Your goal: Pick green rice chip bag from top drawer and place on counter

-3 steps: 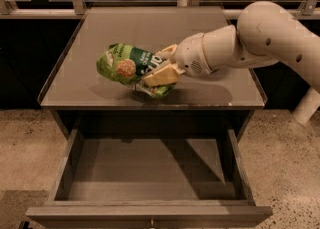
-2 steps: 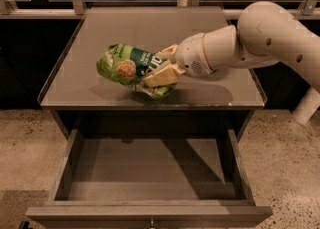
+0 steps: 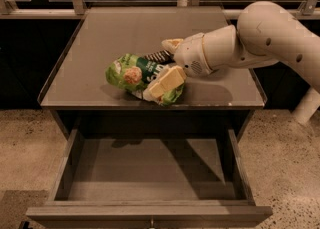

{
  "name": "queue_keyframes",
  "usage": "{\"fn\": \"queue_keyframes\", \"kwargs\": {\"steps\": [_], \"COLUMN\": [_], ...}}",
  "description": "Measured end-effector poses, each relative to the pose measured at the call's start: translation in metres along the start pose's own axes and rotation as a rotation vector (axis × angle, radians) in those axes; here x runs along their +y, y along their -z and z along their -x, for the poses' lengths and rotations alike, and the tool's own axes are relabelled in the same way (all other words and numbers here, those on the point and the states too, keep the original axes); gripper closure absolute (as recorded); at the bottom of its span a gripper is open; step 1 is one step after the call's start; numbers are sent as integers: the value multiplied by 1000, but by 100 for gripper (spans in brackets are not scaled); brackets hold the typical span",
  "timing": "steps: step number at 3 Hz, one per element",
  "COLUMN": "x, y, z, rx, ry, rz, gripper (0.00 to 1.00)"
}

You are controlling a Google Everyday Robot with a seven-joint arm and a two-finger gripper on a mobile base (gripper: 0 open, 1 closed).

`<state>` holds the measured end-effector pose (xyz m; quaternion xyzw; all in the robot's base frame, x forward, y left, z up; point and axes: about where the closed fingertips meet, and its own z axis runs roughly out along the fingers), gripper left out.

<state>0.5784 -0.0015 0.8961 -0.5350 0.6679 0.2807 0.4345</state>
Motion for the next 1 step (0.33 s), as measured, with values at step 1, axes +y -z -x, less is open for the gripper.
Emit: {"fn": "queue_keyframes", "kwargs": {"steps": [1], "x": [0], "y": [0], "z": [0], "rx": [0], "ry": [0], "rz": [0], "gripper": [0]}}
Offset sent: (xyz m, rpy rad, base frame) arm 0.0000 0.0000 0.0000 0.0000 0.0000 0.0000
